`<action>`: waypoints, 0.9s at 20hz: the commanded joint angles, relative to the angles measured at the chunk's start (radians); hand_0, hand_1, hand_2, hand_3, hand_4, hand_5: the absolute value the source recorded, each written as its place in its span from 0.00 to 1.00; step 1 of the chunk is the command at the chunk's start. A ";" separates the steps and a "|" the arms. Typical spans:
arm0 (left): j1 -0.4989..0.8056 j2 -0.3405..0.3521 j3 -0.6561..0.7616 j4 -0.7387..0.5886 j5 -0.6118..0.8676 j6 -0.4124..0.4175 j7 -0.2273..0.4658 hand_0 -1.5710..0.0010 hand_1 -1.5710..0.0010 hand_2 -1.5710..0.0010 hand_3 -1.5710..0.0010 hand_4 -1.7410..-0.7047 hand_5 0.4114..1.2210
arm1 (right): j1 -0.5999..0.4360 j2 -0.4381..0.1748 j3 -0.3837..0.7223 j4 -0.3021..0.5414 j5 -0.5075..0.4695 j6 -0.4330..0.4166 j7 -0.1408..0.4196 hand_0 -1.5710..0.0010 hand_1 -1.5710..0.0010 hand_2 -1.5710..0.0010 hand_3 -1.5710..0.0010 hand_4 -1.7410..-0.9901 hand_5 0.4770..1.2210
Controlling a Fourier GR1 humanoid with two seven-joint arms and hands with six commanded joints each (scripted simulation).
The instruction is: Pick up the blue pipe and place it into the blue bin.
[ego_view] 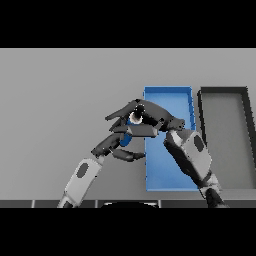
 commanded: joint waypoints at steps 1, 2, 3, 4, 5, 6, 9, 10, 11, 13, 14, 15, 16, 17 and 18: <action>0.003 -0.004 -0.004 -0.004 0.002 -0.003 0.005 1.00 1.00 1.00 1.00 0.81 0.04 | -0.064 -0.015 -0.033 0.027 -0.047 0.001 0.007 0.00 0.00 0.00 0.00 0.00 1.00; 0.003 -0.003 0.000 -0.009 0.013 -0.008 0.006 1.00 1.00 1.00 1.00 0.81 0.04 | -0.119 -0.036 -0.066 0.054 -0.083 0.005 -0.005 0.00 0.00 0.00 0.00 0.00 1.00; 0.006 -0.002 -0.001 -0.010 0.017 -0.015 0.015 1.00 1.00 1.00 1.00 0.81 0.03 | -0.154 -0.046 -0.089 0.085 -0.105 0.005 -0.020 0.00 0.00 0.00 0.00 0.00 1.00; 0.004 -0.001 -0.001 -0.010 0.015 -0.014 0.025 1.00 1.00 1.00 1.00 0.81 0.03 | -0.194 -0.065 -0.114 0.109 -0.097 -0.019 -0.031 0.00 0.00 0.00 0.00 0.00 1.00; 0.021 0.009 -0.003 -0.015 0.011 -0.015 0.019 1.00 1.00 1.00 1.00 0.81 0.03 | -0.232 -0.085 -0.143 0.141 -0.072 -0.052 -0.059 0.00 0.00 0.00 0.00 0.00 1.00; 0.028 0.010 -0.006 -0.026 0.007 -0.011 0.028 1.00 1.00 1.00 1.00 0.81 0.03 | -0.263 -0.113 -0.167 0.176 -0.047 -0.073 -0.071 0.00 0.00 0.00 0.00 0.00 1.00; 0.012 0.011 0.001 -0.023 0.015 -0.019 0.047 1.00 1.00 1.00 1.00 0.82 0.02 | -0.329 -0.186 -0.230 0.314 -0.004 -0.097 -0.065 0.00 0.00 0.00 0.00 0.00 1.00; 0.015 0.016 0.005 -0.028 0.021 -0.022 0.045 1.00 1.00 1.00 1.00 0.82 0.01 | -0.329 -0.199 -0.241 0.343 0.008 -0.097 -0.071 0.00 0.00 0.00 0.00 0.00 1.00; 0.026 0.015 -0.002 -0.037 0.018 -0.022 0.034 1.00 1.00 1.00 1.00 0.82 0.00 | -0.316 -0.219 -0.257 0.372 0.025 -0.095 -0.089 0.00 0.00 0.00 0.00 0.00 1.00; 0.010 0.013 -0.001 -0.018 0.003 -0.013 0.031 1.00 1.00 1.00 1.00 0.83 0.00 | -0.299 -0.256 -0.270 0.443 0.073 -0.082 -0.104 0.00 0.00 0.00 0.00 0.00 1.00; 0.014 0.019 -0.003 -0.016 -0.004 -0.013 0.014 1.00 1.00 1.00 1.00 0.83 0.00 | -0.276 -0.269 -0.273 0.461 0.087 -0.072 -0.110 0.00 0.00 0.00 0.00 0.00 1.00; 0.010 0.017 -0.004 -0.028 -0.005 -0.008 0.018 1.00 1.00 1.00 1.00 0.84 0.00 | -0.248 -0.278 -0.285 0.487 0.086 -0.068 -0.110 0.00 0.00 0.00 0.00 0.00 1.00; 0.014 0.023 -0.004 -0.027 -0.005 -0.012 0.015 1.00 1.00 1.00 1.00 0.84 0.00 | -0.214 -0.286 -0.291 0.479 0.084 -0.081 -0.101 0.00 0.00 0.00 0.00 0.00 1.00; 0.014 0.026 -0.001 -0.023 -0.001 -0.017 0.021 1.00 1.00 1.00 1.00 0.84 0.01 | -0.161 -0.286 -0.289 0.463 0.082 -0.083 -0.103 0.00 0.00 0.00 0.00 0.00 1.00; 0.012 0.024 -0.003 -0.024 -0.006 -0.012 0.014 1.00 1.00 1.00 1.00 0.84 0.01 | -0.120 -0.291 -0.289 0.445 0.082 -0.089 -0.098 0.00 0.00 0.00 0.00 0.00 1.00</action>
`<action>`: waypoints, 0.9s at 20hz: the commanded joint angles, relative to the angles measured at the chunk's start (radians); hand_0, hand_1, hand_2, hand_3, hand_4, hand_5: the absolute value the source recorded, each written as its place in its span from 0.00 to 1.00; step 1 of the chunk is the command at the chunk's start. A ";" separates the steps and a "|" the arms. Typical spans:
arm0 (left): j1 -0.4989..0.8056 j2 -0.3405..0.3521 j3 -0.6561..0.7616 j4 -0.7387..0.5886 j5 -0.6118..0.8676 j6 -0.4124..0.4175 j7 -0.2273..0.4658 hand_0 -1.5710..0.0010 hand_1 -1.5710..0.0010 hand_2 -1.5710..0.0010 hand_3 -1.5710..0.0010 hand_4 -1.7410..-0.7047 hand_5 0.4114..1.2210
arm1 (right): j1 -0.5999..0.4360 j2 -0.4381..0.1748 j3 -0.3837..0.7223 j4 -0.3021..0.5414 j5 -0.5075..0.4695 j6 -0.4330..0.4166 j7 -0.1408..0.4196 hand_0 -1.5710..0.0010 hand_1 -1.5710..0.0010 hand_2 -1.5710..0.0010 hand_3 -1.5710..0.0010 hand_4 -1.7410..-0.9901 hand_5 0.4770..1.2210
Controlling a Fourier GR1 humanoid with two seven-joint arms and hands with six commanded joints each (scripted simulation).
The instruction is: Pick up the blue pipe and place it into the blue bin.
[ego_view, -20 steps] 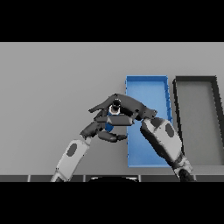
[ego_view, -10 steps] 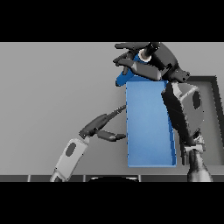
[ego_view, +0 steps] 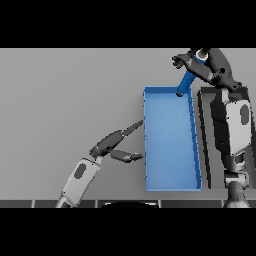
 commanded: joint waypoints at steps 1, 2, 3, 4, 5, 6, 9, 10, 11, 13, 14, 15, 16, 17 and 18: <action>0.000 0.001 -0.001 -0.007 0.004 -0.004 0.003 1.00 1.00 1.00 1.00 0.85 0.01 | 0.036 -0.013 -0.003 -0.013 -0.004 -0.002 0.016 0.00 0.00 0.00 0.00 0.00 1.00; 0.009 -0.002 -0.008 -0.002 0.000 -0.004 -0.002 1.00 1.00 1.00 1.00 0.84 0.01 | 0.078 -0.016 0.002 -0.041 -0.004 -0.017 0.034 0.00 0.00 0.00 0.00 0.00 1.00; 0.021 -0.002 -0.012 -0.020 0.003 -0.004 -0.003 1.00 1.00 1.00 1.00 0.84 0.01 | 0.115 -0.016 0.012 -0.044 0.010 -0.022 0.037 0.00 0.00 0.00 0.00 0.00 1.00; 0.014 0.003 -0.002 -0.016 0.014 -0.011 0.006 1.00 1.00 1.00 1.00 0.84 0.01 | 0.157 -0.015 0.023 -0.066 0.015 -0.027 0.048 0.00 0.00 0.00 0.00 0.00 1.00; 0.013 -0.002 -0.001 -0.021 0.017 -0.006 0.014 1.00 1.00 1.00 1.00 0.83 0.01 | 0.201 -0.019 0.027 -0.085 0.018 -0.045 0.070 0.00 0.00 0.00 0.00 0.00 1.00; 0.018 0.000 -0.002 -0.016 0.012 -0.004 0.010 1.00 1.00 1.00 1.00 0.83 0.01 | 0.237 -0.018 0.031 -0.109 0.013 -0.068 0.095 0.00 0.00 0.00 0.00 0.00 1.00; 0.018 -0.003 -0.003 -0.019 0.015 -0.004 0.028 1.00 1.00 1.00 1.00 0.83 0.02 | 0.335 -0.029 0.054 -0.173 0.034 -0.137 0.153 0.00 0.00 0.00 0.00 0.00 1.00; 0.020 -0.009 -0.005 -0.028 0.023 -0.006 0.029 1.00 1.00 1.00 1.00 0.83 0.02 | 0.364 -0.034 0.069 -0.185 0.045 -0.166 0.164 0.00 0.00 0.00 0.00 0.00 1.00; 0.021 -0.012 -0.008 -0.011 0.015 -0.003 0.026 1.00 1.00 1.00 1.00 0.83 0.02 | 0.382 -0.054 0.111 -0.188 0.051 -0.212 0.164 0.00 0.00 0.00 0.00 0.00 1.00; 0.030 -0.007 -0.007 -0.008 0.013 -0.003 0.004 1.00 1.00 1.00 1.00 0.82 0.01 | 0.410 -0.094 0.178 -0.178 0.043 -0.289 0.164 0.00 0.00 0.00 0.03 0.00 1.00; 0.040 -0.005 -0.016 -0.018 0.009 -0.005 0.001 1.00 1.00 1.00 1.00 0.82 0.01 | 0.423 -0.103 0.217 -0.178 0.043 -0.321 0.164 0.00 0.00 0.00 0.20 0.00 1.00; 0.032 0.004 -0.006 -0.015 0.012 -0.007 0.005 1.00 1.00 1.00 1.00 0.83 0.01 | 0.427 -0.140 0.264 -0.169 0.025 -0.352 0.164 0.00 0.00 0.00 0.28 0.00 1.00; 0.026 0.007 -0.001 -0.015 0.016 -0.010 0.011 1.00 1.00 1.00 1.00 0.83 0.01 | 0.431 -0.165 0.305 -0.156 0.017 -0.380 0.164 0.00 0.00 0.00 0.35 0.00 1.00; 0.034 -0.001 -0.014 -0.019 0.009 -0.007 0.009 1.00 1.00 1.00 1.00 0.83 0.01 | 0.419 -0.179 0.346 -0.141 0.012 -0.411 0.164 0.00 0.00 0.00 0.42 0.00 1.00; 0.035 0.002 -0.012 -0.026 0.015 -0.010 0.011 1.00 1.00 1.00 1.00 0.83 0.01 | 0.428 -0.202 0.389 -0.134 -0.004 -0.447 0.163 0.00 0.01 0.00 0.46 0.00 1.00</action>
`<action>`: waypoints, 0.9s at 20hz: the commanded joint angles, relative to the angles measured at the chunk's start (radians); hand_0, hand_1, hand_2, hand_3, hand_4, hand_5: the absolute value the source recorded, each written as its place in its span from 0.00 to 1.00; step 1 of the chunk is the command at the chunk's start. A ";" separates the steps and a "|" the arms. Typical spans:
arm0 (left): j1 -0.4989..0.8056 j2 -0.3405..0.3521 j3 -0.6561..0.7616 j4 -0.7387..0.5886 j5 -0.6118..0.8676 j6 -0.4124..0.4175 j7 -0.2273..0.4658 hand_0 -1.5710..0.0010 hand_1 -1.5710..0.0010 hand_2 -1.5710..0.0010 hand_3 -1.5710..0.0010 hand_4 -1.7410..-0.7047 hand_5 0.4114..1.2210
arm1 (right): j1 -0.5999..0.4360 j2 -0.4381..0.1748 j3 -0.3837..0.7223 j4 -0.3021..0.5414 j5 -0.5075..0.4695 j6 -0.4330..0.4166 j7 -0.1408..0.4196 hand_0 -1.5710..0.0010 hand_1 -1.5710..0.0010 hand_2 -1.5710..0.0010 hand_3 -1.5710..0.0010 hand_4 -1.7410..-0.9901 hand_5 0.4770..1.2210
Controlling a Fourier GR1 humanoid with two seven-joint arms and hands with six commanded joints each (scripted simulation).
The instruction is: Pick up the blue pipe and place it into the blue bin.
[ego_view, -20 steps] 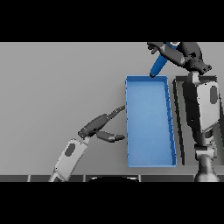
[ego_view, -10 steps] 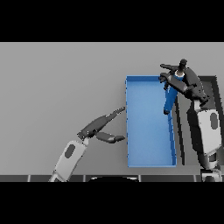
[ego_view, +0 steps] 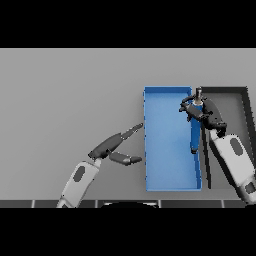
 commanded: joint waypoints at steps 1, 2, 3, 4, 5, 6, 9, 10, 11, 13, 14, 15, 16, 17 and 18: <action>0.001 0.005 0.002 0.008 -0.006 0.001 -0.003 1.00 1.00 1.00 1.00 0.83 0.01 | -0.021 -0.041 0.068 0.028 -0.045 -0.037 0.005 0.07 0.15 0.15 0.50 0.08 1.00; -0.001 0.000 -0.003 0.009 -0.008 0.003 -0.005 1.00 1.00 1.00 1.00 0.83 0.01 | -0.039 -0.062 0.119 0.046 -0.071 -0.061 0.000 0.25 0.32 0.32 0.60 0.20 1.00; 0.002 0.001 -0.002 0.005 -0.007 0.004 -0.005 1.00 1.00 1.00 1.00 0.83 0.01 | -0.076 -0.100 0.184 0.069 -0.115 -0.086 0.004 0.40 0.46 0.45 0.68 0.32 1.00; -0.005 -0.004 -0.004 0.002 -0.012 0.010 -0.001 1.00 1.00 1.00 1.00 0.83 0.02 | -0.092 -0.132 0.237 0.084 -0.157 -0.081 0.006 0.52 0.56 0.56 0.74 0.44 1.00; -0.005 -0.005 -0.003 0.001 -0.011 0.011 0.004 1.00 1.00 1.00 1.00 0.83 0.02 | -0.113 -0.151 0.287 0.099 -0.181 -0.059 0.005 0.62 0.65 0.65 0.79 0.54 1.00; 0.000 -0.008 -0.008 -0.002 -0.013 0.013 0.007 1.00 1.00 1.00 1.00 0.83 0.02 | -0.142 -0.178 0.343 0.106 -0.211 -0.029 0.005 0.69 0.72 0.72 0.84 0.62 0.95; 0.009 -0.009 -0.007 -0.008 -0.002 0.009 0.010 1.00 1.00 1.00 1.00 0.83 0.02 | -0.199 -0.250 0.471 0.082 -0.211 0.047 -0.009 0.84 0.86 0.86 0.92 0.80 0.74; 0.012 -0.009 -0.007 -0.017 0.001 0.010 0.011 1.00 1.00 1.00 1.00 0.83 0.02 | -0.210 -0.250 0.481 0.095 -0.203 0.063 0.006 0.87 0.89 0.89 0.93 0.84 0.67; 0.012 -0.007 -0.007 -0.022 0.000 0.010 0.012 1.00 1.00 1.00 1.00 0.83 0.02 | -0.215 -0.251 0.494 0.102 -0.204 0.065 0.005 0.90 0.91 0.91 0.95 0.88 0.61; 0.016 -0.004 -0.009 -0.022 -0.005 0.011 0.008 1.00 1.00 1.00 1.00 0.83 0.02 | -0.228 -0.259 0.522 0.106 -0.209 0.068 0.006 0.94 0.94 0.94 0.97 0.89 0.53; 0.017 -0.004 -0.010 -0.024 -0.005 0.012 0.012 1.00 1.00 1.00 1.00 0.83 0.02 | -0.227 -0.264 0.527 0.101 -0.208 0.071 0.006 0.95 0.95 0.95 0.97 0.90 0.50; 0.016 -0.004 -0.010 -0.025 -0.005 0.011 0.014 1.00 1.00 1.00 1.00 0.83 0.02 | -0.236 -0.264 0.539 0.110 -0.205 0.076 0.006 0.96 0.96 0.96 0.98 0.91 0.46; 0.013 -0.005 -0.010 -0.024 -0.005 0.011 0.017 1.00 1.00 1.00 1.00 0.83 0.02 | -0.242 -0.267 0.551 0.116 -0.196 0.086 0.005 0.97 0.97 0.97 0.98 0.92 0.42; 0.012 -0.006 -0.009 -0.026 -0.003 0.012 0.018 1.00 1.00 1.00 1.00 0.82 0.02 | -0.240 -0.267 0.557 0.116 -0.192 0.086 0.006 0.97 0.98 0.98 0.99 0.93 0.38; 0.013 -0.005 -0.009 -0.022 -0.007 0.014 0.015 1.00 1.00 1.00 1.00 0.82 0.02 | -0.249 -0.264 0.572 0.116 -0.189 0.084 0.006 0.98 0.98 0.98 0.99 0.94 0.35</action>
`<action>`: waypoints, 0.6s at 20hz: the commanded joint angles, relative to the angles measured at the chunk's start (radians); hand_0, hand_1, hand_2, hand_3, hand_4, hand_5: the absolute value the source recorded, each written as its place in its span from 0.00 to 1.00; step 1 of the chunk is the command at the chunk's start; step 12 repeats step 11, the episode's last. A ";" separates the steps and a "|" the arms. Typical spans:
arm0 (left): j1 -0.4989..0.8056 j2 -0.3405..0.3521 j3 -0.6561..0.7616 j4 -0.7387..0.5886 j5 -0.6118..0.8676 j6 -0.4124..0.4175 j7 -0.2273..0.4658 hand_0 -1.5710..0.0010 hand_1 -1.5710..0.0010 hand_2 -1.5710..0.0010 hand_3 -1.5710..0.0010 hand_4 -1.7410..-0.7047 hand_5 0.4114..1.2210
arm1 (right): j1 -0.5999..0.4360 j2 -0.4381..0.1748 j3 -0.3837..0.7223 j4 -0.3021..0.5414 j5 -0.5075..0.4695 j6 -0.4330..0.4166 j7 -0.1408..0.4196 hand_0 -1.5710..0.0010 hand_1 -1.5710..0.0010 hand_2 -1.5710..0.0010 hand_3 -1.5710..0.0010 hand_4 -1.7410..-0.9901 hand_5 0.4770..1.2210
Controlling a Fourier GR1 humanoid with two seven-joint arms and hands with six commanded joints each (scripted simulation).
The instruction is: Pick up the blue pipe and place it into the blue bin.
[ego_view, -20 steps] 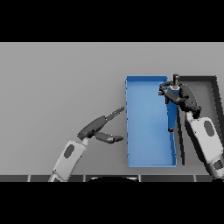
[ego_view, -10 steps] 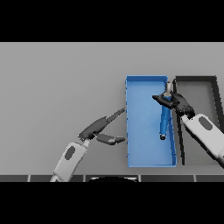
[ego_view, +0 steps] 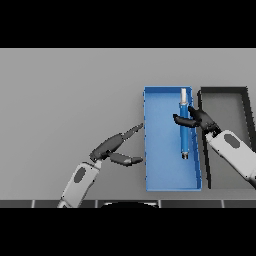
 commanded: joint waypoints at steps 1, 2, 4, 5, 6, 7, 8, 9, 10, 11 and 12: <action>-0.003 0.003 0.004 -0.007 0.003 0.001 0.000 1.00 1.00 1.00 1.00 0.82 0.02 | 0.005 0.002 0.005 0.004 0.005 0.000 0.000 0.98 0.98 0.98 0.99 0.94 0.32; 0.001 0.003 0.000 -0.007 0.001 0.000 -0.001 1.00 1.00 1.00 1.00 0.82 0.02 | 0.003 0.004 0.007 0.008 0.008 -0.001 0.000 0.99 0.99 0.99 0.99 0.94 0.29; 0.002 -0.003 -0.008 -0.018 0.000 -0.002 0.012 1.00 1.00 1.00 1.00 0.82 0.02 | -0.004 0.009 0.015 0.024 0.022 0.013 -0.008 0.99 0.99 0.99 1.00 0.96 0.26; -0.008 -0.001 0.000 -0.010 0.000 0.001 0.022 1.00 1.00 1.00 1.00 0.82 0.02 | -0.009 0.005 0.016 0.025 0.023 0.025 -0.006 0.99 0.99 0.99 1.00 0.96 0.25; -0.017 -0.001 0.006 0.004 -0.003 0.004 0.028 1.00 1.00 1.00 1.00 0.83 0.02 | -0.018 0.008 0.020 0.022 0.010 0.025 0.000 0.99 0.99 0.99 1.00 0.96 0.25; -0.015 -0.006 0.000 0.007 -0.006 0.005 0.025 1.00 1.00 1.00 1.00 0.83 0.02 | -0.012 -0.002 0.019 0.020 0.011 0.028 -0.006 1.00 1.00 1.00 1.00 0.96 0.25; -0.016 -0.009 -0.001 0.002 -0.003 0.003 0.020 1.00 1.00 1.00 1.00 0.83 0.02 | -0.011 -0.004 0.027 0.010 0.006 0.022 0.000 1.00 1.00 1.00 1.00 0.96 0.24; -0.012 -0.008 0.000 -0.004 -0.001 0.005 0.024 1.00 1.00 1.00 1.00 0.83 0.02 | -0.015 -0.005 0.028 0.018 0.012 0.032 -0.006 1.00 1.00 1.00 1.00 0.96 0.24; -0.002 -0.008 -0.004 -0.014 0.000 0.006 0.016 1.00 1.00 1.00 1.00 0.83 0.02 | -0.019 -0.002 0.037 0.008 0.010 0.024 0.000 1.00 1.00 1.00 1.00 0.96 0.23; 0.001 -0.007 -0.006 -0.005 -0.004 0.006 0.011 1.00 1.00 1.00 1.00 0.83 0.02 | -0.015 -0.004 0.035 0.004 0.008 0.020 -0.004 1.00 1.00 1.00 1.00 0.96 0.22; 0.001 -0.007 -0.006 -0.005 -0.004 0.006 0.011 1.00 1.00 1.00 1.00 0.83 0.02 | -0.015 -0.004 0.035 0.004 0.008 0.020 -0.004 1.00 1.00 1.00 1.00 0.96 0.22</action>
